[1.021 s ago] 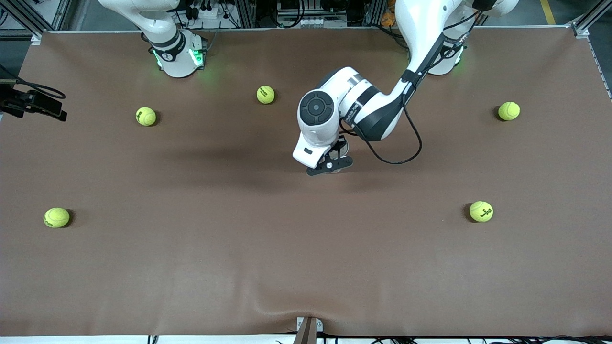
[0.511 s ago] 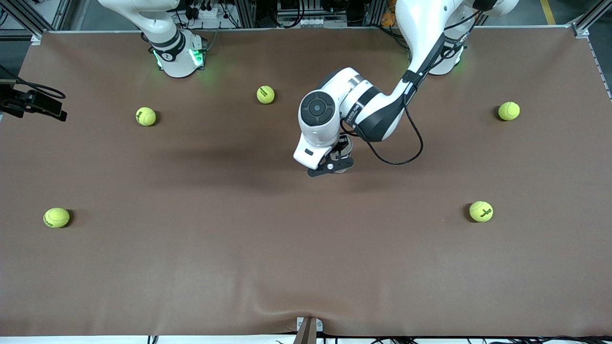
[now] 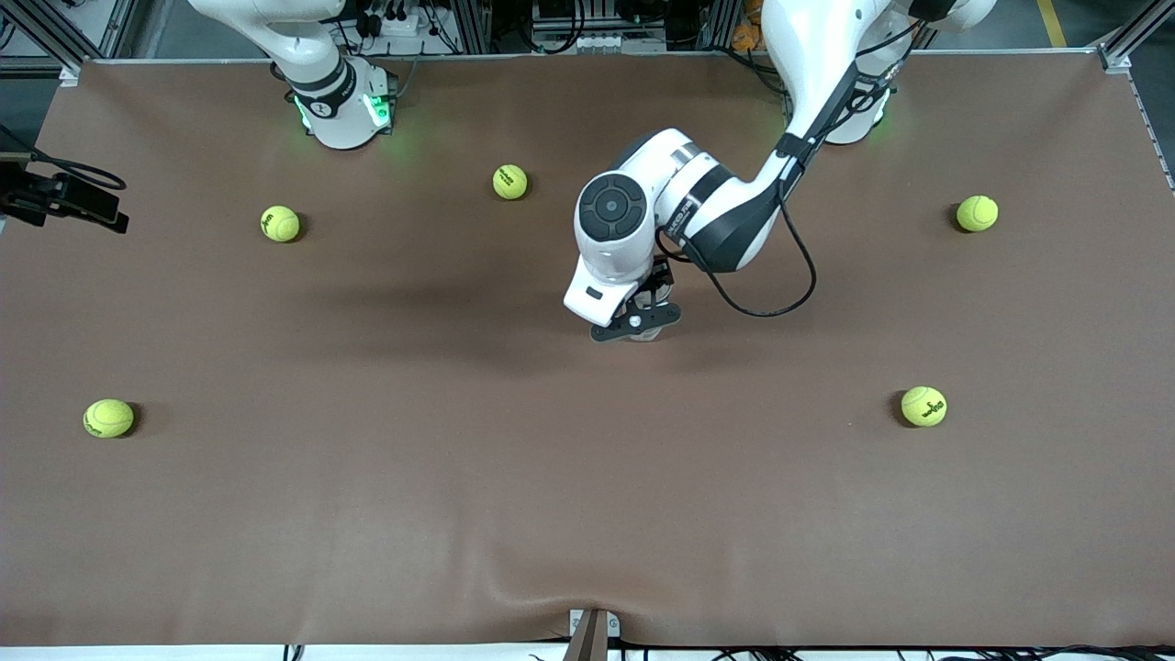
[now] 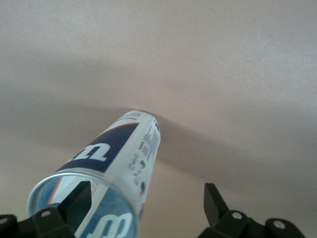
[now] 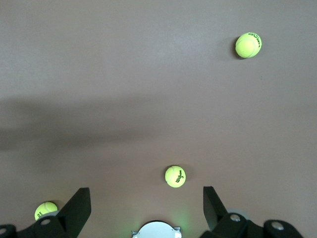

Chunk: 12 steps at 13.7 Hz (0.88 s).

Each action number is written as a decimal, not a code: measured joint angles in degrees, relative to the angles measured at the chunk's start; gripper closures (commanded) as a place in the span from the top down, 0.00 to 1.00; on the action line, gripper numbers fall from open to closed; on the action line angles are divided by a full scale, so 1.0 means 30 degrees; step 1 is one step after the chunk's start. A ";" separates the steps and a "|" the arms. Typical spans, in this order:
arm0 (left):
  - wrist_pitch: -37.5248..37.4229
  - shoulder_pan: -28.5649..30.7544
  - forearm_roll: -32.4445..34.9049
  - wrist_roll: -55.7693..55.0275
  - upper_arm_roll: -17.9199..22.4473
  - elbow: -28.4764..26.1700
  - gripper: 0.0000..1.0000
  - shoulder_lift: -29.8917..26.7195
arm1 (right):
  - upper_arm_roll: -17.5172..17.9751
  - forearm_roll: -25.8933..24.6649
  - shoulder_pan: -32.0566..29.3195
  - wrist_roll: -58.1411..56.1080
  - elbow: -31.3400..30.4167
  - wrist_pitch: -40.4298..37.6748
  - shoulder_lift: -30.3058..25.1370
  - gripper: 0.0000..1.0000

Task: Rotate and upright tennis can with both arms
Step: 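Lower the upright can onto the table with the left gripper, then open the left gripper and withdraw it from the standing can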

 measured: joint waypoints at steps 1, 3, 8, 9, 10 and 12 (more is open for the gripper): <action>-0.0045 0.0031 0.0000 0.0000 -0.0004 0.0079 1.00 -0.0056 | 0.0001 0.0000 0.0000 0.0000 0.0000 0.0000 0.0003 1.00; -0.0433 0.0221 0.0000 0.0000 -0.0005 0.0155 1.00 -0.0263 | 0.0000 0.0000 0.0000 0.0000 0.0000 0.0000 0.0006 1.00; -0.1489 0.1247 -0.0577 0.0718 -0.0028 0.0293 1.00 -0.1547 | 0.0001 0.0000 0.0000 -0.0001 0.0000 0.0000 0.0008 1.00; -0.1775 0.1517 -0.0786 0.1068 -0.0029 0.0318 1.00 -0.1960 | 0.0000 0.0000 0.0000 -0.0001 0.0000 0.0000 0.0009 1.00; -0.2087 0.1775 -0.0913 0.1416 -0.0026 0.0333 1.00 -0.2401 | 0.0001 0.0000 0.0001 -0.0001 0.0000 0.0000 0.0010 1.00; -0.2416 0.2366 -0.0999 0.2290 -0.0015 0.0367 1.00 -0.3280 | 0.0000 0.0000 0.0000 -0.0001 -0.0001 0.0000 0.0011 1.00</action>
